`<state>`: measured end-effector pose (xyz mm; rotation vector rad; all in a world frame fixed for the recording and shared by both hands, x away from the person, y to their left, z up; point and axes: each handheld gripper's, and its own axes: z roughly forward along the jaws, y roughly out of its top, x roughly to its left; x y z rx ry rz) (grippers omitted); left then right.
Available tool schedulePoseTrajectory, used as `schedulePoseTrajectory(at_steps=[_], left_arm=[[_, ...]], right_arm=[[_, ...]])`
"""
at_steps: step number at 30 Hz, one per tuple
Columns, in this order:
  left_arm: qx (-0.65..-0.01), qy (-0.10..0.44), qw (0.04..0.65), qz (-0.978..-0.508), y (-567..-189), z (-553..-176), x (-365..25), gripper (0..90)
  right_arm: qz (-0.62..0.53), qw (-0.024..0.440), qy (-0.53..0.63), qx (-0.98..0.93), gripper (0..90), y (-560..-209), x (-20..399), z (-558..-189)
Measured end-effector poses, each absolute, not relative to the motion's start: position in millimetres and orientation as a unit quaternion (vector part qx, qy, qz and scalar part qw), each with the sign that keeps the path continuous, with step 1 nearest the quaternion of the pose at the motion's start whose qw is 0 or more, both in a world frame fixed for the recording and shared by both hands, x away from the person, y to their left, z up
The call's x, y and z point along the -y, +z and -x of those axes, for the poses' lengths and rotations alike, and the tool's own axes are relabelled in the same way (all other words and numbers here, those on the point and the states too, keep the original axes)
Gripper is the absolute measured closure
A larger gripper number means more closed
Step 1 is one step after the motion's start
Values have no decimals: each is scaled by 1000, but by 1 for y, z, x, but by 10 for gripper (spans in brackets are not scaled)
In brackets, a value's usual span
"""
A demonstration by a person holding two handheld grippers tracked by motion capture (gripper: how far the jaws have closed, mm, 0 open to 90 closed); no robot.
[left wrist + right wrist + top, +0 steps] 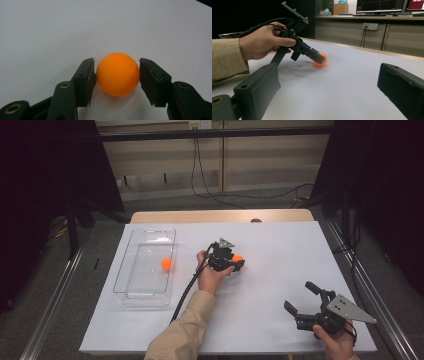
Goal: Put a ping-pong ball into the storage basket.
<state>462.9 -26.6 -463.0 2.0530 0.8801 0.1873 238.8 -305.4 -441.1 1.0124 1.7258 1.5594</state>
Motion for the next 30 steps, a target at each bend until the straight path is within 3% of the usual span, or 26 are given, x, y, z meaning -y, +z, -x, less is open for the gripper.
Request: schedulePoseTrajectory(at_steps=[30], left_arm=[[-360,51,431,-826,-462,-466,27,508]], right_arm=[[-382,297,588,-648,34,-442,307,-238]])
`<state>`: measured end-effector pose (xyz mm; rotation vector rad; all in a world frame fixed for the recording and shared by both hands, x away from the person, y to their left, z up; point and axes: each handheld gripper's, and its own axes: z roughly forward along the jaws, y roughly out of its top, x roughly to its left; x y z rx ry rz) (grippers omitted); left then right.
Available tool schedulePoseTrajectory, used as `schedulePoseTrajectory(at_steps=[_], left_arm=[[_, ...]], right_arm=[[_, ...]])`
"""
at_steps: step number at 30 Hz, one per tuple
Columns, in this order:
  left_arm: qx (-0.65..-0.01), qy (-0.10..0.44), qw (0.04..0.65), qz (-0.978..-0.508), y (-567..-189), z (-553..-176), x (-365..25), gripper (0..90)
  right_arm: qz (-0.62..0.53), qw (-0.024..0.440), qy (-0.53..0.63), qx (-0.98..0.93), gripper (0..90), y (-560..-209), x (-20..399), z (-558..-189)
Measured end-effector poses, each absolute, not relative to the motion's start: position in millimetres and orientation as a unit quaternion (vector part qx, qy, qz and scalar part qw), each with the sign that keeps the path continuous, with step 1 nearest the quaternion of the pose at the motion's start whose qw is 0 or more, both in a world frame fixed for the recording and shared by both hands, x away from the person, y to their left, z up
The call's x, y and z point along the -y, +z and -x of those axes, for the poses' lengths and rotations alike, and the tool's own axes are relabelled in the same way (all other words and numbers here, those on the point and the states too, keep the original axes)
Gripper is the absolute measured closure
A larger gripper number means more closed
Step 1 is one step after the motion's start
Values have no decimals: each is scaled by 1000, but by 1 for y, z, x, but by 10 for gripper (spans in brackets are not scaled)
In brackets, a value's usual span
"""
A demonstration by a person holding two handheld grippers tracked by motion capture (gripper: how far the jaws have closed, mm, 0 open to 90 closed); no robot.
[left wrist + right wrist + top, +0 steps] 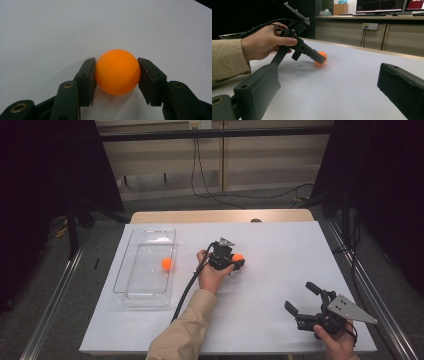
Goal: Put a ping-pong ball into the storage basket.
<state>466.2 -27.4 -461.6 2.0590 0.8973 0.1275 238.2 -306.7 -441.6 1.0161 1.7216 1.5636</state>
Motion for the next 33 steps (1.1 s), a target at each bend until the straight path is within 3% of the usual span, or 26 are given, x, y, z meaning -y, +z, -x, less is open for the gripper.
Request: schedulePoseTrajectory(at_steps=[33], left_arm=[[-358,21,438,-824,-449,-448,5,510]], right_arm=[[-383,298,587,-649,33,-442,306,-238]])
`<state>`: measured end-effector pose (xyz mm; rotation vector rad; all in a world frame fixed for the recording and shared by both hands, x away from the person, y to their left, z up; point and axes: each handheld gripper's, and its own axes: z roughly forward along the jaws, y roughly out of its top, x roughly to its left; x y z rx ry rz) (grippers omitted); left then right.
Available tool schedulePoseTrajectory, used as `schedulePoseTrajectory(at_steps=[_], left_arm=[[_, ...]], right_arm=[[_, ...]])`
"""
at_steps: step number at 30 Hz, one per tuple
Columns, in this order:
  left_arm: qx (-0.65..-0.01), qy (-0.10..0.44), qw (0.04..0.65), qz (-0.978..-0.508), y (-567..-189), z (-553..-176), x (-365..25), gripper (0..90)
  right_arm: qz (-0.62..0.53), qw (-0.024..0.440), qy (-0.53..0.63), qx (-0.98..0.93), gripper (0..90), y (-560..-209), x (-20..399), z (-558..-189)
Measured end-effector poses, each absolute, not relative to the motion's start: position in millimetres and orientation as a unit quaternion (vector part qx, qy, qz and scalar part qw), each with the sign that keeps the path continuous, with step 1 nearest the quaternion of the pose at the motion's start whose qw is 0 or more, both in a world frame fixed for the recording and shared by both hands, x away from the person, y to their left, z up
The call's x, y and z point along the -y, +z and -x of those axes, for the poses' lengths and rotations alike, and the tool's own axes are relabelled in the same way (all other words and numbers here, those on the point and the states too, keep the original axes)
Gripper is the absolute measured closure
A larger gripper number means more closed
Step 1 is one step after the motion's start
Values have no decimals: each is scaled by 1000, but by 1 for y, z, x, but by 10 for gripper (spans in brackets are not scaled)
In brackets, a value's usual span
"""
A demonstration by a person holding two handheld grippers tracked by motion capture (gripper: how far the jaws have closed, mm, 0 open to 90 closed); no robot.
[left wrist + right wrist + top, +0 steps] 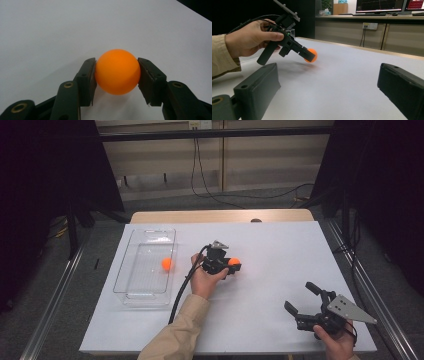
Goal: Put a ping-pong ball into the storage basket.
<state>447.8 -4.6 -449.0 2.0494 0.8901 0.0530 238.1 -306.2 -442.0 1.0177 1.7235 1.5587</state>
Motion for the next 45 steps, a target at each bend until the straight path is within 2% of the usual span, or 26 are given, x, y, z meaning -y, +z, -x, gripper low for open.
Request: schedulePoseTrajectory(at_steps=[45], left_arm=[[-346,6,441,-828,-432,-433,-24,510]], right_arm=[[-384,300,585,-648,33,-442,307,-238]])
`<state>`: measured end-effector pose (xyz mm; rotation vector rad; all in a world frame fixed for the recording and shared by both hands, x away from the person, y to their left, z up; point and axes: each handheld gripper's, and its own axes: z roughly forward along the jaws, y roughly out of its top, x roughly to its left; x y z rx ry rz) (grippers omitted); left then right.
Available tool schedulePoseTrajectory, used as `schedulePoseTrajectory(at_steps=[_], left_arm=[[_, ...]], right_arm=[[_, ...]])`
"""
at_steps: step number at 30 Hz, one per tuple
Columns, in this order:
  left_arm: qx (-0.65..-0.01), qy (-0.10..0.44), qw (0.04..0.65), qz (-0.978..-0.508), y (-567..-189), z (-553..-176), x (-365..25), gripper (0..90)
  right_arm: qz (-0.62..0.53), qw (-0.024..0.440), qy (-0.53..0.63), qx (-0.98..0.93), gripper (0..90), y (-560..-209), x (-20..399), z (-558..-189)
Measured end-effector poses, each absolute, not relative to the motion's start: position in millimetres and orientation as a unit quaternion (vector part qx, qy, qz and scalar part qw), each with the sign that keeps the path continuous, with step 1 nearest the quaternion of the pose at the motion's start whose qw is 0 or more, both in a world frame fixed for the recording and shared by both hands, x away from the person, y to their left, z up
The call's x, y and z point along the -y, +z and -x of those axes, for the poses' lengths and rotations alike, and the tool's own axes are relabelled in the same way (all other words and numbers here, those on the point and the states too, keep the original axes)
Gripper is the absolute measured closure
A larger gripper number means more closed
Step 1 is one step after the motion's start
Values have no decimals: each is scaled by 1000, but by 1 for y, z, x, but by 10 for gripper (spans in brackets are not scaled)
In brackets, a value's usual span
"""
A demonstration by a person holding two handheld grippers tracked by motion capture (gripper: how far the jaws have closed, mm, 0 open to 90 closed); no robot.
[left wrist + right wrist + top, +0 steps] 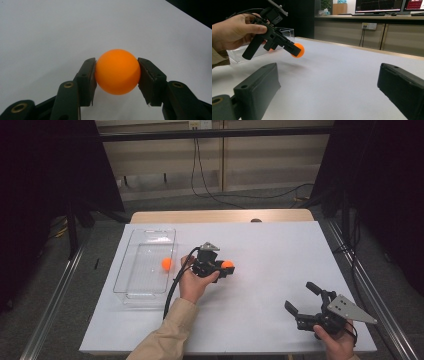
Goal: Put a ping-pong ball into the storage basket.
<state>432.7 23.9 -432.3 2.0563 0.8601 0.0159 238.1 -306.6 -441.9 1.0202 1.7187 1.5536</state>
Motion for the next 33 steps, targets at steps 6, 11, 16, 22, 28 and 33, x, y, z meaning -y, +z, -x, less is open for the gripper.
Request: schedulePoseTrajectory(at_steps=[6,11,16,22,28,33], left_arm=[[-351,6,439,-827,-432,-431,-27,510],[-351,3,438,-827,-431,-430,-29,510],[-349,3,440,-827,-429,-430,-30,510],[-348,2,444,-826,-427,-428,-30,510],[-349,7,441,-826,-426,-428,-32,510],[-349,10,441,-827,-424,-427,-34,510]], right_arm=[[-384,300,585,-648,33,-442,307,-238],[-384,301,585,-648,33,-442,307,-238],[-384,301,585,-648,33,-441,307,-238],[-383,301,586,-648,33,-441,307,-238],[-383,302,586,-648,33,-441,307,-238],[-383,301,587,-647,33,-441,307,-238]])
